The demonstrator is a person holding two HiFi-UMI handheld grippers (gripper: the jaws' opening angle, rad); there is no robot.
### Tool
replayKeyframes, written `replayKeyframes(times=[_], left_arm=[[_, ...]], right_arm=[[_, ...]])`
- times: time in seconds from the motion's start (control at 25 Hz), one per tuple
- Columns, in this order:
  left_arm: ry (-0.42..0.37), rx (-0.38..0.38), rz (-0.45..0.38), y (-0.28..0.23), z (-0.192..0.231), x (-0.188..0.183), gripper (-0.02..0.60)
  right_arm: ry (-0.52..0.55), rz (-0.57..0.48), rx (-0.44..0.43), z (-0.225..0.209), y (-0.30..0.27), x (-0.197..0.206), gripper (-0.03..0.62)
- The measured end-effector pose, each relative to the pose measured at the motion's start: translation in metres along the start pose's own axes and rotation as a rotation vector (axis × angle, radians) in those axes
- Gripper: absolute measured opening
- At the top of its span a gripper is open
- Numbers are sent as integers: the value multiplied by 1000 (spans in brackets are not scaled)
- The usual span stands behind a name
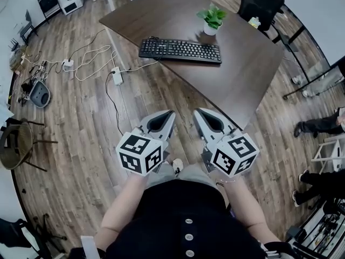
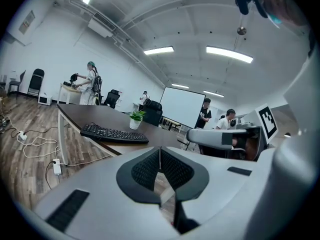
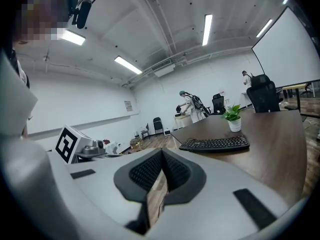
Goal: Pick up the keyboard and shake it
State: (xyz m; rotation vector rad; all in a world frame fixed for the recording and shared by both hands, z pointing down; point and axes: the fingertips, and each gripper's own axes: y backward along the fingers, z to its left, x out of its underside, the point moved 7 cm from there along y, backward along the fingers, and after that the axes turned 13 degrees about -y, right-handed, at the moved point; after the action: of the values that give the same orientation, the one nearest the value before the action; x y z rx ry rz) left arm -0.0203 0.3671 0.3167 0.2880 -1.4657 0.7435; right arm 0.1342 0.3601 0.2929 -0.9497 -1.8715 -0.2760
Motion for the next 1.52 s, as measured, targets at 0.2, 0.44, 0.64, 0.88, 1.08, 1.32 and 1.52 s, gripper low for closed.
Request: replayKeyframes(times=[0.2, 0.44, 0.64, 0.88, 1.08, 1.32, 1.52], left_arm=[[-36, -39, 25, -9, 9, -3, 20], [-54, -155, 24, -15, 25, -11, 20], [-58, -225, 28, -13, 32, -11, 20], [-37, -253, 41, -19, 47, -8, 20], [-29, -244, 44, -42, 73, -8, 20], [-23, -221, 56, -73, 133, -18, 20], [-23, -174, 66, -104, 183, -33, 20]], right_arm=[[35, -5, 34, -8, -3, -5, 26], [62, -29, 86, -30, -5, -18, 26], [55, -39, 106, -50, -3, -27, 26], [36, -34, 121, -66, -10, -29, 26], [-5, -28, 115, -85, -38, -35, 26], [-4, -17, 130, -102, -99, -54, 28], [-16, -19, 173, -117, -146, -73, 27]])
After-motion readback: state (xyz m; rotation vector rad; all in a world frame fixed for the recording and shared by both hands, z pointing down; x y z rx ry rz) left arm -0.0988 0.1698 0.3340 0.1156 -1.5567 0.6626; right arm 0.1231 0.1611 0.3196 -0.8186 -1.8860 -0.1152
